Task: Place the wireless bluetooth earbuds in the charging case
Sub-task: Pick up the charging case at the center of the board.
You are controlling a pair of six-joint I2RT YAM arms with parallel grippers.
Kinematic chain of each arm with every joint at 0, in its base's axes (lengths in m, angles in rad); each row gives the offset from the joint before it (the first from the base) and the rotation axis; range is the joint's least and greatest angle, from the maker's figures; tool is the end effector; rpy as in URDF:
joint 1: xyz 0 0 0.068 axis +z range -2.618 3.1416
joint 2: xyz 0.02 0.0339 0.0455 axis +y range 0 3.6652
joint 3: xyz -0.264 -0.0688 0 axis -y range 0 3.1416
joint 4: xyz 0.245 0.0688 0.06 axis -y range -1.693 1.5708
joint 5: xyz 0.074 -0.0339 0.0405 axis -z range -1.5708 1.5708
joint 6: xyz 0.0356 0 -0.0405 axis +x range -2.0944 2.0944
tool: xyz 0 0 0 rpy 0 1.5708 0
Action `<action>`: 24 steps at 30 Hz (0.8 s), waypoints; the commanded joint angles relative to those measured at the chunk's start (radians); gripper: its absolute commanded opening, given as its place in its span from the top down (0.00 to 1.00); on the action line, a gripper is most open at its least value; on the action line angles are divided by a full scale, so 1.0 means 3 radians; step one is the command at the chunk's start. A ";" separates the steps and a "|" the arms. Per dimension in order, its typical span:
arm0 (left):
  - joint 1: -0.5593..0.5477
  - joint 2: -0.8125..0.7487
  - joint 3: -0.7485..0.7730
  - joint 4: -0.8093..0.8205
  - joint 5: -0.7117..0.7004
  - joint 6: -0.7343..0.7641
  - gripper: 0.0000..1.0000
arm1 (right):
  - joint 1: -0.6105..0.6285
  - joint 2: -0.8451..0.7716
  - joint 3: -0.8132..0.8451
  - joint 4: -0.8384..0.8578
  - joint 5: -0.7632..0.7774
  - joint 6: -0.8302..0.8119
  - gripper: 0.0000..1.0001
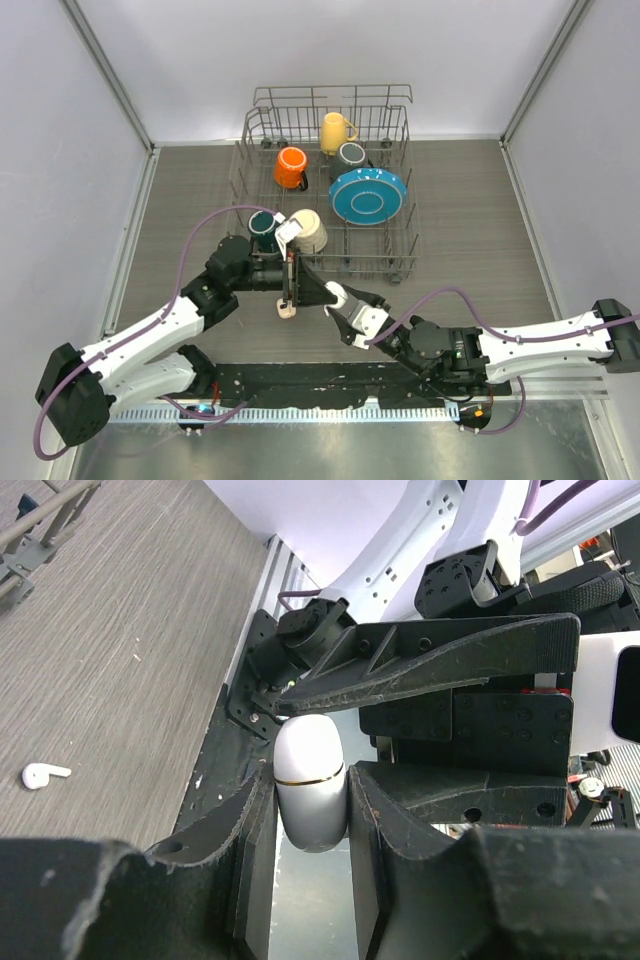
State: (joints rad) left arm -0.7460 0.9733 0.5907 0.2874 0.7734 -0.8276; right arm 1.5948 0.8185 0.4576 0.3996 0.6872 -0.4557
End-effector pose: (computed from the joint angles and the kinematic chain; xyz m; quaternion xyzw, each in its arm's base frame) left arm 0.1448 -0.1677 0.2865 0.2255 0.6951 -0.6382 0.2423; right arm 0.0180 0.1919 0.2798 -0.4320 0.5462 0.1692 0.6974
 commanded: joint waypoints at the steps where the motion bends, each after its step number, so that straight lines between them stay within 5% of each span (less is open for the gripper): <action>1: -0.0014 0.0003 0.0117 0.0167 0.0066 0.0023 1.00 | 0.0007 -0.0039 -0.0001 0.0238 -0.0010 0.0010 0.99; 2: -0.0019 -0.0008 0.0107 0.0162 0.0050 0.0053 1.00 | 0.0002 -0.0039 0.0004 0.0253 0.0015 0.0021 0.98; 6: -0.0024 -0.0115 0.0020 0.0167 -0.0093 0.0272 1.00 | 0.0002 -0.0064 0.0009 0.0421 0.0305 0.0209 0.51; 9: -0.0029 -0.0365 -0.0123 0.0172 -0.0399 0.0604 1.00 | 0.0002 -0.0146 0.0131 0.0255 0.0506 0.0633 0.26; 12: -0.0024 -0.0691 -0.0215 0.0065 -0.0843 0.1008 1.00 | -0.0034 -0.0248 0.0397 -0.0357 0.0664 0.1366 0.13; 18: -0.0024 -0.1250 -0.0465 0.0182 -0.1488 0.1648 1.00 | -0.0498 -0.0417 0.1026 -0.1739 0.0461 0.3386 0.12; 24: -0.0019 -0.1511 -0.0573 0.0305 -0.1618 0.1986 1.00 | -0.1274 -0.0254 0.1450 -0.2303 -0.0699 0.4351 0.14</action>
State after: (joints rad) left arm -0.7528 0.5331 0.4240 0.3019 0.3443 -0.3553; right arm 1.3338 0.6979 0.8154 -0.1169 0.7204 0.5396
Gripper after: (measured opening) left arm 0.329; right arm 0.866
